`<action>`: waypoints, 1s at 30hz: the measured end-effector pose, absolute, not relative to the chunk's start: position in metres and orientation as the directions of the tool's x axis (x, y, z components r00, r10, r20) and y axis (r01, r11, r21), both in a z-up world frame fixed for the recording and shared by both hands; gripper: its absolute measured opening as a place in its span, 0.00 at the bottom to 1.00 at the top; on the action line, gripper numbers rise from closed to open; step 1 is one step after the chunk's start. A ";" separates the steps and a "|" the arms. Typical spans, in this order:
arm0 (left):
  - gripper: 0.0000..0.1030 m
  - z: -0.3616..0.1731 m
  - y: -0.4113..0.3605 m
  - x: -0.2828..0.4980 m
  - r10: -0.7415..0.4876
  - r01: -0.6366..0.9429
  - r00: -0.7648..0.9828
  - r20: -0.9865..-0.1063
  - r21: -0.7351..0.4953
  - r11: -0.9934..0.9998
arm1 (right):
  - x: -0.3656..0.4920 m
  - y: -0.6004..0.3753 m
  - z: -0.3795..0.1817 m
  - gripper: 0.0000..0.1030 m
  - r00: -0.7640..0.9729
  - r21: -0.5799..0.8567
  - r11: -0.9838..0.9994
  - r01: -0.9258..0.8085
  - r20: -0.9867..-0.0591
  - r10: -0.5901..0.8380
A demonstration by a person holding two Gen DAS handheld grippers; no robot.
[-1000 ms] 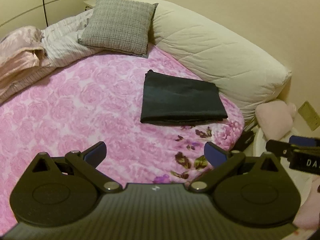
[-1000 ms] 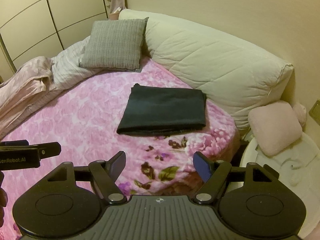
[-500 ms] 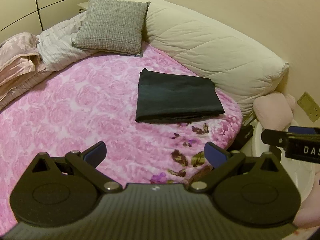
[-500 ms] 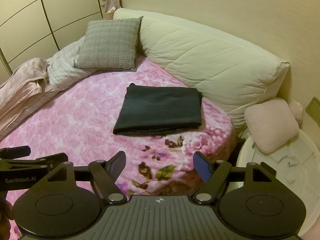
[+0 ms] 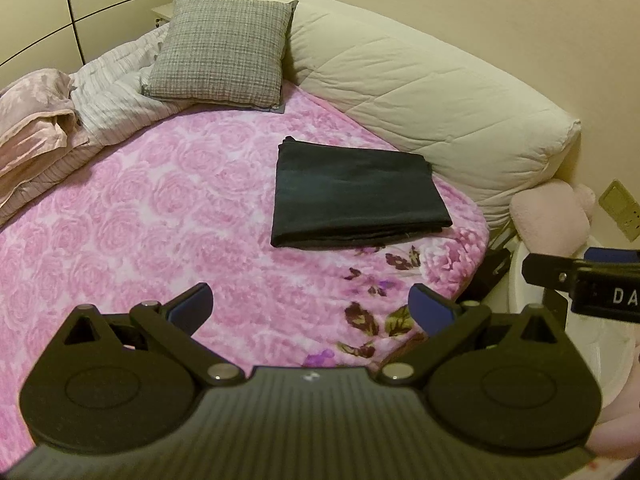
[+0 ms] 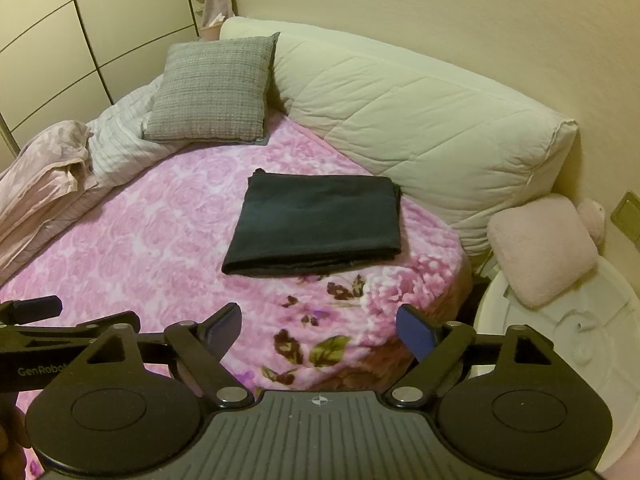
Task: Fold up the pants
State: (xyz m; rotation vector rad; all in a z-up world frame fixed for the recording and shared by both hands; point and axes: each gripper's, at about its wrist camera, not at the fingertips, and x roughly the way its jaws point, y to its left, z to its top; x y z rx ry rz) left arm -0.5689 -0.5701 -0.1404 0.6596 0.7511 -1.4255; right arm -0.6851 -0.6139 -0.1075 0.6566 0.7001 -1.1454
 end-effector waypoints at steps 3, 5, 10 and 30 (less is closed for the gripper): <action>0.99 -0.143 -0.573 -0.570 -0.612 0.998 -0.003 -0.790 -0.039 0.046 | -0.684 -0.616 -0.107 0.82 0.260 0.112 0.281 0.953 -0.778 -0.573; 0.99 -0.143 -0.574 -0.570 -0.611 0.998 -0.002 -0.791 -0.039 0.047 | -0.683 -0.617 -0.107 0.82 0.259 0.108 0.284 0.953 -0.778 -0.573; 0.99 -0.144 -0.577 -0.569 -0.609 0.998 -0.001 -0.793 -0.037 0.046 | -0.681 -0.618 -0.108 0.83 0.256 0.102 0.288 0.952 -0.782 -0.569; 0.99 -0.149 -0.585 -0.568 -0.607 0.998 0.017 -0.794 -0.022 0.057 | -0.679 -0.622 -0.112 0.83 0.254 0.103 0.286 0.953 -0.789 -0.560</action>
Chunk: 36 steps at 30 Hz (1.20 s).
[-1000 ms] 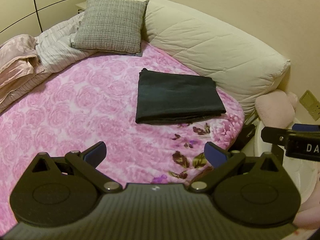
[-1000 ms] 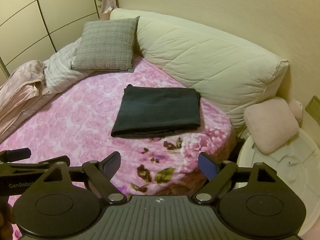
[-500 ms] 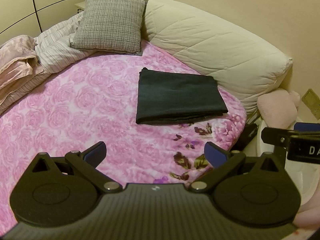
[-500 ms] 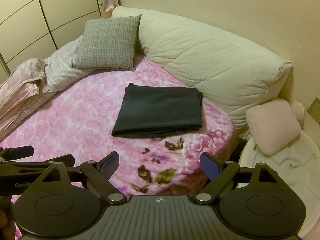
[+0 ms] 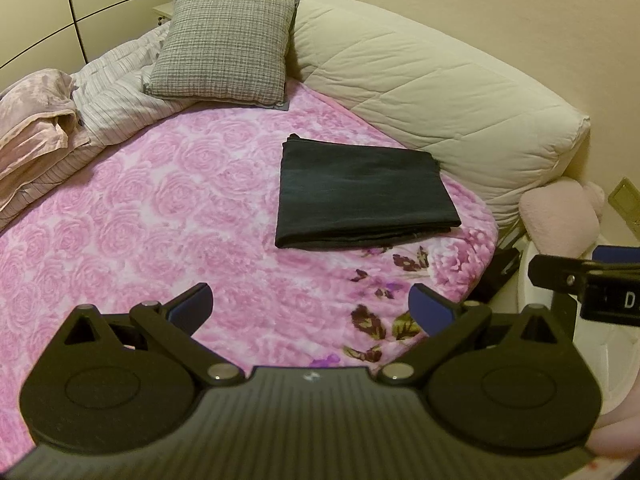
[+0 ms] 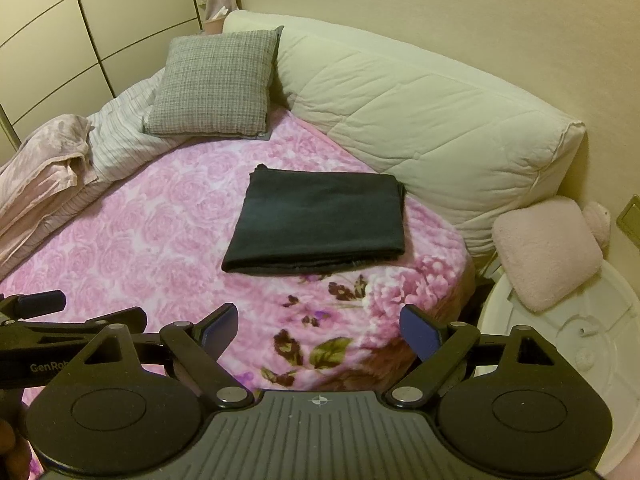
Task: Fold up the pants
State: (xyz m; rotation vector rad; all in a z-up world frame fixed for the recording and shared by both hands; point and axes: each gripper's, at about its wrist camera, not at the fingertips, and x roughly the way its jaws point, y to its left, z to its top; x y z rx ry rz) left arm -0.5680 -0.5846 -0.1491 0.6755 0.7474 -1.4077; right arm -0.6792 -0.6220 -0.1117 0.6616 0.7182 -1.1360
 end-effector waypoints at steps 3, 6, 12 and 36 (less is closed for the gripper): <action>0.99 -0.150 -0.584 -0.569 -0.608 0.998 0.019 -0.793 -0.021 0.058 | -0.679 -0.622 -0.112 0.83 0.253 0.103 0.284 0.953 -0.789 -0.560; 0.99 -0.150 -0.583 -0.569 -0.608 0.998 0.021 -0.793 -0.018 0.059 | -0.679 -0.622 -0.111 0.83 0.253 0.103 0.286 0.953 -0.789 -0.560; 0.99 -0.149 -0.583 -0.570 -0.609 0.998 0.025 -0.793 -0.015 0.060 | -0.681 -0.623 -0.112 0.83 0.254 0.103 0.285 0.953 -0.788 -0.562; 0.99 -0.147 -0.592 -0.579 -0.609 0.998 0.033 -0.792 -0.004 0.060 | -0.687 -0.627 -0.111 0.83 0.254 0.105 0.284 0.953 -0.787 -0.562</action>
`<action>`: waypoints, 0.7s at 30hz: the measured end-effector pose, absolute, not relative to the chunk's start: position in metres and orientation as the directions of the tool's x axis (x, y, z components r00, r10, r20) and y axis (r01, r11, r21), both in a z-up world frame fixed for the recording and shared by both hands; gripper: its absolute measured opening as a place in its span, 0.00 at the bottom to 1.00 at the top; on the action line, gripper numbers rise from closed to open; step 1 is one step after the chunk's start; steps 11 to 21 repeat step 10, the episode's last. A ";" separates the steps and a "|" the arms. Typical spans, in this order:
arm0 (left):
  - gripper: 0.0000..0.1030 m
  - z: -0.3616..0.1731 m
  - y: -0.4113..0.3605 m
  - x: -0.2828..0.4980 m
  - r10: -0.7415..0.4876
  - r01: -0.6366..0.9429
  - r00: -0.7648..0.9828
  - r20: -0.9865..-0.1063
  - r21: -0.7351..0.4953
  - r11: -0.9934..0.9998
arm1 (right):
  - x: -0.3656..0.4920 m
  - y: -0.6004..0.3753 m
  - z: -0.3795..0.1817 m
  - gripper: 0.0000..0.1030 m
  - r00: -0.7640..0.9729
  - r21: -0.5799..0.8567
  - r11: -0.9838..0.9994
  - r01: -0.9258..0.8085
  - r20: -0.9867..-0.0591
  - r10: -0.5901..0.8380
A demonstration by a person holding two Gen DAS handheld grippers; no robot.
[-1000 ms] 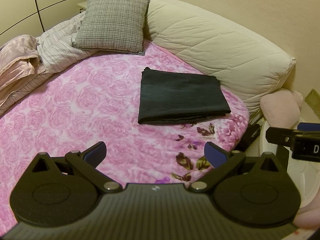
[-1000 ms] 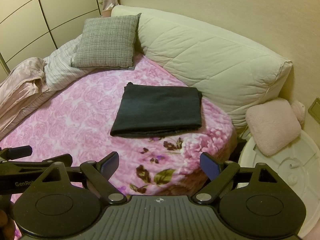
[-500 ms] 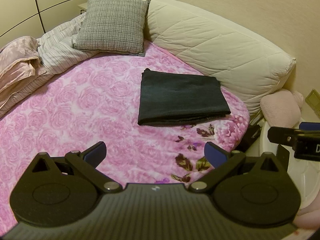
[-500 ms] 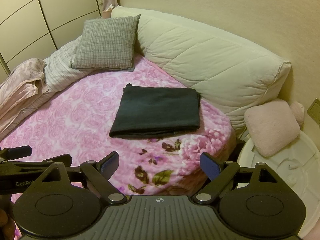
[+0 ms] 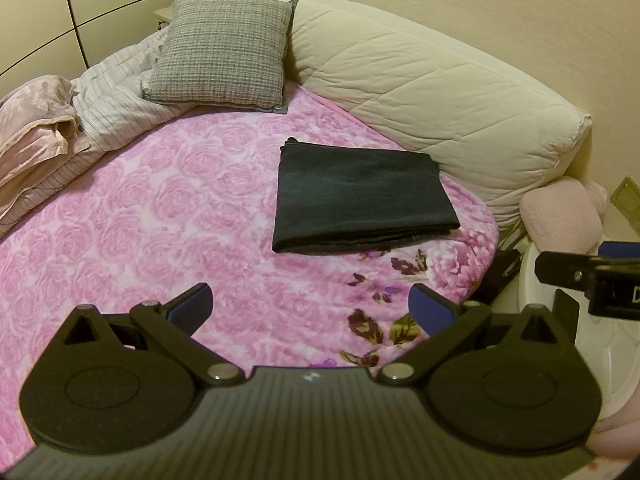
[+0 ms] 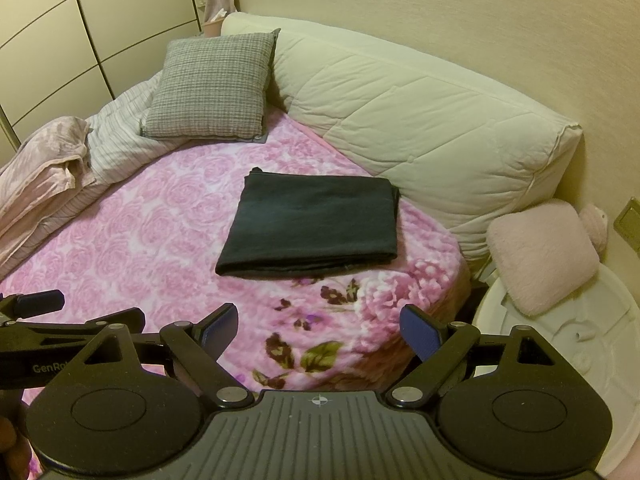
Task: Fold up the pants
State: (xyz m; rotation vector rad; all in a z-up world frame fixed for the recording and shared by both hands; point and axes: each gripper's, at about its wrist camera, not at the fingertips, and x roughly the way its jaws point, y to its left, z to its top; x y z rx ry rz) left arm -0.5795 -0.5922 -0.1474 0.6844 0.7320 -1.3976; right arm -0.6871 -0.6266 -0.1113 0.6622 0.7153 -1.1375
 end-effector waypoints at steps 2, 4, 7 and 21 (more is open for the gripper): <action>0.99 -0.148 -0.592 -0.579 -0.608 0.998 0.031 -0.793 -0.006 0.060 | -0.687 -0.627 -0.111 0.83 0.254 0.105 0.284 0.953 -0.787 -0.562; 0.99 -0.148 -0.592 -0.580 -0.609 0.998 0.031 -0.792 -0.008 0.062 | -0.687 -0.627 -0.112 0.83 0.253 0.105 0.283 0.953 -0.788 -0.561; 0.99 -0.148 -0.593 -0.580 -0.616 0.998 0.030 -0.787 -0.016 0.068 | -0.689 -0.628 -0.111 0.83 0.253 0.105 0.282 0.954 -0.788 -0.561; 0.99 -0.148 -0.593 -0.581 -0.616 0.997 0.031 -0.787 -0.018 0.073 | -0.690 -0.629 -0.111 0.83 0.252 0.105 0.281 0.954 -0.788 -0.561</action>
